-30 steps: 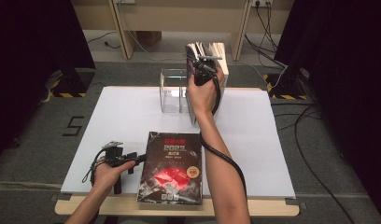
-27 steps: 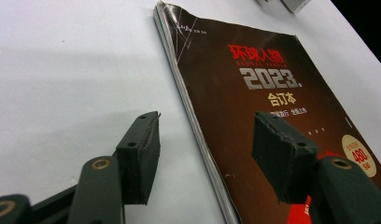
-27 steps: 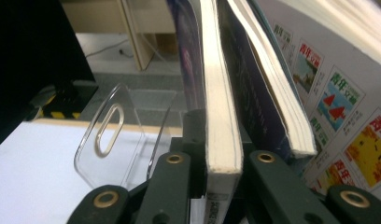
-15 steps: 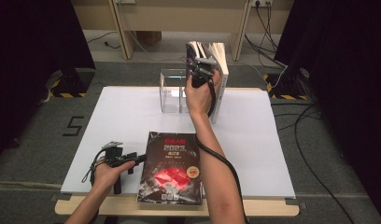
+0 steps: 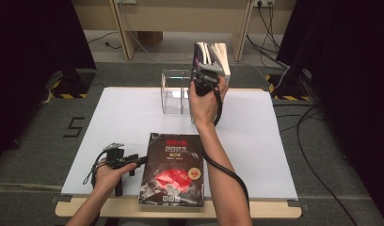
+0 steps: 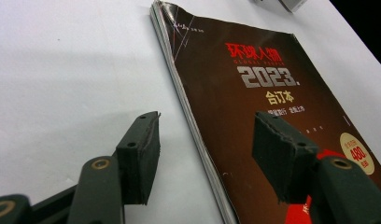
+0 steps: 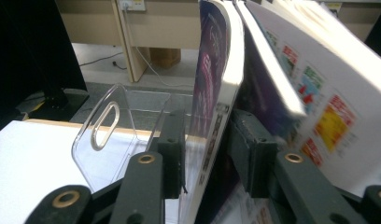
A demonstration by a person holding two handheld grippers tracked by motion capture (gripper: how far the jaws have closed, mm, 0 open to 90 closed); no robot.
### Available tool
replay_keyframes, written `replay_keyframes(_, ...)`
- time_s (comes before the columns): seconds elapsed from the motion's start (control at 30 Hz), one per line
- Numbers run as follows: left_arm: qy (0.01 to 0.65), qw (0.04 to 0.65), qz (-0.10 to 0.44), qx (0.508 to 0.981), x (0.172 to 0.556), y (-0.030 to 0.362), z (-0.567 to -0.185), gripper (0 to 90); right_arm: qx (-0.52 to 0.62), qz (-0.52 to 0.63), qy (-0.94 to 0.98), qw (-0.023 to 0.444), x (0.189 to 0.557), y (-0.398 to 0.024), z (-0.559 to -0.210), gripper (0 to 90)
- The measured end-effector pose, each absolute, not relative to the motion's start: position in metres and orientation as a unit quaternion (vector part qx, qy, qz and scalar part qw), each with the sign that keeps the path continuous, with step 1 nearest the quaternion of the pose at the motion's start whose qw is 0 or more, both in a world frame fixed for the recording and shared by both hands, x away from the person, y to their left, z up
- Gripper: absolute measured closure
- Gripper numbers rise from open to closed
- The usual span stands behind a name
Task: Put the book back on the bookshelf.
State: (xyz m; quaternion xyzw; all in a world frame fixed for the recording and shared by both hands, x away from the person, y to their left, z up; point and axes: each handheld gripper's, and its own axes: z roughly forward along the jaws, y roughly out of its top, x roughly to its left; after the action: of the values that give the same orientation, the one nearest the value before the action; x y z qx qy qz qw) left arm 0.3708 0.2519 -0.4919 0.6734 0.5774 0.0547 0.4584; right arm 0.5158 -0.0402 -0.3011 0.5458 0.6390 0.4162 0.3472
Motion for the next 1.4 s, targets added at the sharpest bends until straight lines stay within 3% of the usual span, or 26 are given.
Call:
replay_keyframes(0.3, 0.577, 0.460, 0.055, 0.672, 0.371, 0.252, -0.491, 41.2, 0.561, 0.432, 0.621, 0.337, 0.493, -0.059, -0.306, 64.7)
replay_keyframes(0.77, 0.577, 0.461, 0.053, 0.672, 0.371, 0.252, -0.491, 41.2, 0.563, 0.433, 0.629, 0.315, 0.519, -0.065, -0.300, 61.3)
replay_keyframes(0.93, 0.577, 0.463, 0.054, 0.670, 0.371, 0.254, -0.490, 41.2, 0.567, 0.435, 0.631, 0.301, 0.526, -0.062, -0.292, 62.0)
replay_keyframes(1.07, 0.579, 0.460, 0.054, 0.671, 0.371, 0.254, -0.492, 41.2, 0.567, 0.443, 0.628, 0.298, 0.519, -0.066, -0.296, 71.1)
replay_keyframes(1.27, 0.577, 0.461, 0.051, 0.672, 0.371, 0.251, -0.491, 41.2, 0.567, 0.434, 0.640, 0.285, 0.528, -0.068, -0.292, 66.4)
replay_keyframes(1.4, 0.578, 0.460, 0.051, 0.672, 0.371, 0.253, -0.492, 41.2, 0.555, 0.454, 0.644, 0.268, 0.524, -0.068, -0.291, 69.8)
